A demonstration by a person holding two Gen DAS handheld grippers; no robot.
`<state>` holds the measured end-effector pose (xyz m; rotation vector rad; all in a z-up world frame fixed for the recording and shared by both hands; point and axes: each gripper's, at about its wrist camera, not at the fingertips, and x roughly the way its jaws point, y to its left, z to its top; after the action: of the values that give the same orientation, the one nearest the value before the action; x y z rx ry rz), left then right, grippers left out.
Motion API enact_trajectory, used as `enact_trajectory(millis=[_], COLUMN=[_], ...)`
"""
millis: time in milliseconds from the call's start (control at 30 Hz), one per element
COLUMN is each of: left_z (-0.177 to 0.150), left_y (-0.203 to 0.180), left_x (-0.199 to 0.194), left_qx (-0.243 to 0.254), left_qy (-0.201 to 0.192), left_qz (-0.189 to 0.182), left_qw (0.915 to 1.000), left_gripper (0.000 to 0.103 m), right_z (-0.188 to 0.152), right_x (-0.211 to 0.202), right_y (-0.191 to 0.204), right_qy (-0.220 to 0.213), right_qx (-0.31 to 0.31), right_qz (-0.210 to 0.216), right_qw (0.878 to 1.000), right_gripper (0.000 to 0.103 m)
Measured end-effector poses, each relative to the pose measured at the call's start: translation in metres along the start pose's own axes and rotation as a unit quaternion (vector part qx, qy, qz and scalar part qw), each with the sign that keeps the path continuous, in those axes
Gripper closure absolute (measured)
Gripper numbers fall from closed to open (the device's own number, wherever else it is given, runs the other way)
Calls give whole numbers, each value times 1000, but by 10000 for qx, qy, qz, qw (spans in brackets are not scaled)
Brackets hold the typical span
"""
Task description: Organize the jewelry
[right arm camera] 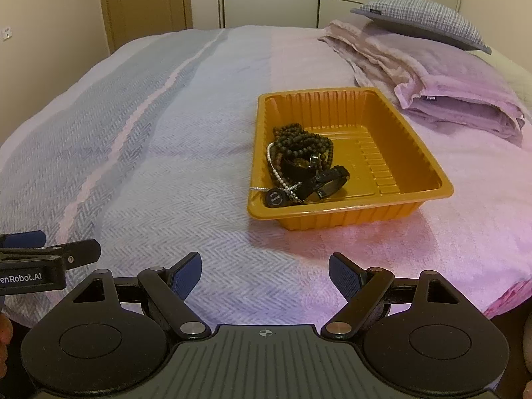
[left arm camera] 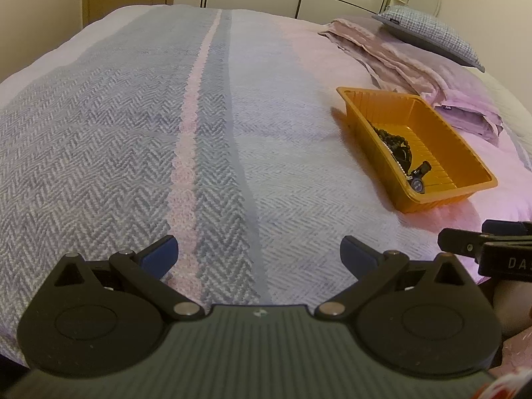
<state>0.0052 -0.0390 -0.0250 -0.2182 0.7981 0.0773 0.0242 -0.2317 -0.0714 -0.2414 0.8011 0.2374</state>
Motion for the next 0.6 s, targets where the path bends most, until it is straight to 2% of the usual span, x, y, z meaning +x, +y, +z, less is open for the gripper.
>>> enact_trajectory(millis=[600], left_z=[1], left_y=[-2], left_x=[0], left_qx=[67], left_qy=[4], left_qz=[-15], left_qw=[10000], left_gripper=[0], right_z=[2], right_x=[-1], right_y=[-3], right_qy=[-46], right_qx=[67], right_qz=[7], right_qw=[10000], right_gripper=[20])
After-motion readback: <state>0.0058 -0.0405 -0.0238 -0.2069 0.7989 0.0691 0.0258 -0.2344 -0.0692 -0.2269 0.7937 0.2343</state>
